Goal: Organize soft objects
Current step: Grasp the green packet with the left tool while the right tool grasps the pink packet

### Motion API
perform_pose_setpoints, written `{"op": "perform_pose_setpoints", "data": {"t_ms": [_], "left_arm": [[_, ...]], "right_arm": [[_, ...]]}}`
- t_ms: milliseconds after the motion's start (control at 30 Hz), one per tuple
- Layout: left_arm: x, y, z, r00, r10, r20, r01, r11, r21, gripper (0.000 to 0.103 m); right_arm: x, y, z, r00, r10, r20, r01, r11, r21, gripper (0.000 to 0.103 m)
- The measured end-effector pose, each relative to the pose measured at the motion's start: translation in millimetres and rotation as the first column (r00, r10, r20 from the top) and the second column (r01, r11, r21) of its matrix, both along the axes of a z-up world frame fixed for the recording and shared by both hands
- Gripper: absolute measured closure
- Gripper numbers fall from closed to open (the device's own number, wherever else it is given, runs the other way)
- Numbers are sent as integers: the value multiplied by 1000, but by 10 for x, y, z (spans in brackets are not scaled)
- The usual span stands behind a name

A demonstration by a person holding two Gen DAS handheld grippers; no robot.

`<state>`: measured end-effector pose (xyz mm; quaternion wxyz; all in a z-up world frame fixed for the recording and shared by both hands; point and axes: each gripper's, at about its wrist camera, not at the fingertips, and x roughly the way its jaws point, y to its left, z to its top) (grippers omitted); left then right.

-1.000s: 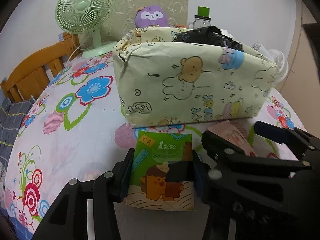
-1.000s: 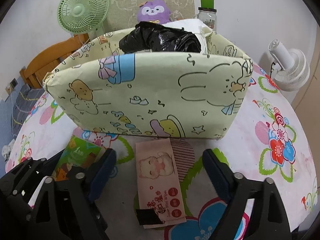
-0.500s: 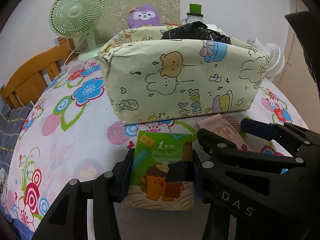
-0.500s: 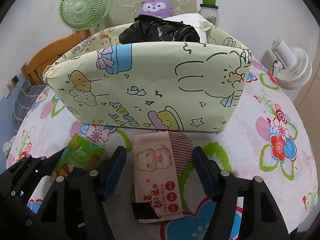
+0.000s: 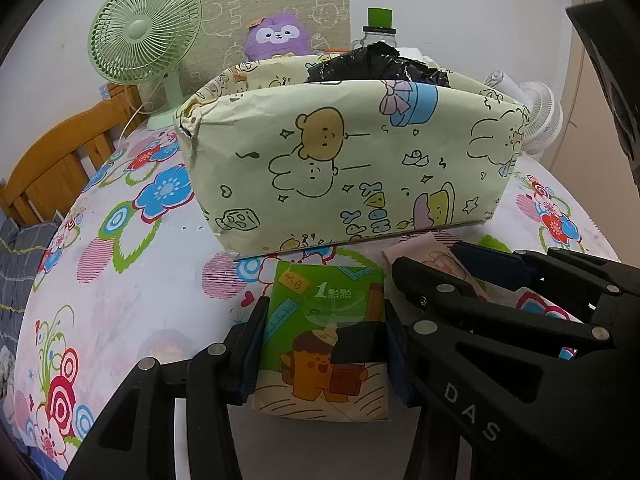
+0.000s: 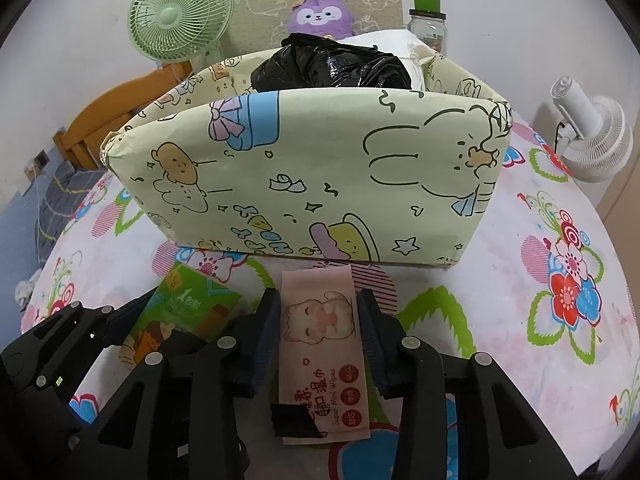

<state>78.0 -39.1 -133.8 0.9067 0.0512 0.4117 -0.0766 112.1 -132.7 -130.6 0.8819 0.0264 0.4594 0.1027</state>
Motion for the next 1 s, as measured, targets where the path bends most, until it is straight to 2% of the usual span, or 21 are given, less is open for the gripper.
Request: {"op": "perform_pose_setpoints", "data": {"t_ms": [300,1000], "left_arm": [[-43,9,22,1000,3,6,-3,1000,-11,50],[-247,-35,348,995,-5,97,9,999,-38,50]], "right_arm": [[-56,4,36,1000,-27,-1,27,1000,-13,61],[-290,-84,410,993,-65,98,67,998,-12,61]]}}
